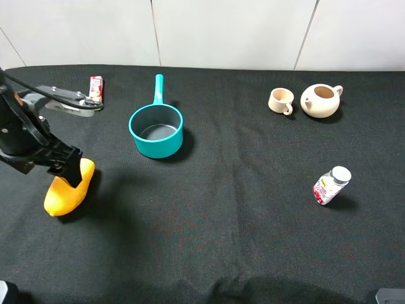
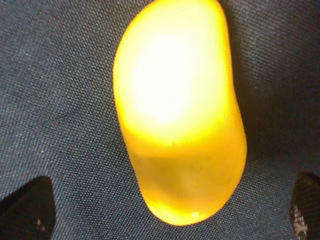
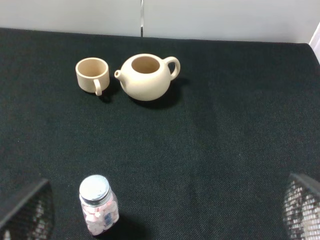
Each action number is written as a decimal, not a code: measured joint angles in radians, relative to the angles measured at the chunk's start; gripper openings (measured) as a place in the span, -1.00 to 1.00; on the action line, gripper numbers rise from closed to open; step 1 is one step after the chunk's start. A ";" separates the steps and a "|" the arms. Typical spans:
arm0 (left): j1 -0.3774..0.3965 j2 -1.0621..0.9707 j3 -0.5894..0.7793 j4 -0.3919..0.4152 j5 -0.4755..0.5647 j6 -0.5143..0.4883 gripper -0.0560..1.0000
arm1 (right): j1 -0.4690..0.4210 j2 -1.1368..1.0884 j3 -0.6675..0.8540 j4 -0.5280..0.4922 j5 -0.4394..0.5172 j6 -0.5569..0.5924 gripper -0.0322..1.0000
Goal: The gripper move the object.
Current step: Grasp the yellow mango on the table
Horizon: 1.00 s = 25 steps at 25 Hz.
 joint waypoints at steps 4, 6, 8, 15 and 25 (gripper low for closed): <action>0.000 0.061 0.000 -0.001 -0.028 0.000 0.98 | 0.000 0.000 0.000 0.000 0.000 0.000 0.41; 0.000 0.091 0.000 -0.001 -0.039 0.001 0.98 | 0.000 0.000 0.000 0.000 0.000 0.000 0.41; 0.000 0.116 0.000 -0.002 -0.047 0.003 0.98 | 0.000 0.000 0.000 0.000 0.000 0.000 0.41; 0.000 0.184 0.000 -0.003 -0.100 0.007 0.98 | 0.000 0.000 0.000 0.000 0.000 0.000 0.41; 0.000 0.195 0.045 -0.003 -0.223 0.026 0.98 | 0.000 0.000 0.000 0.000 0.000 0.000 0.41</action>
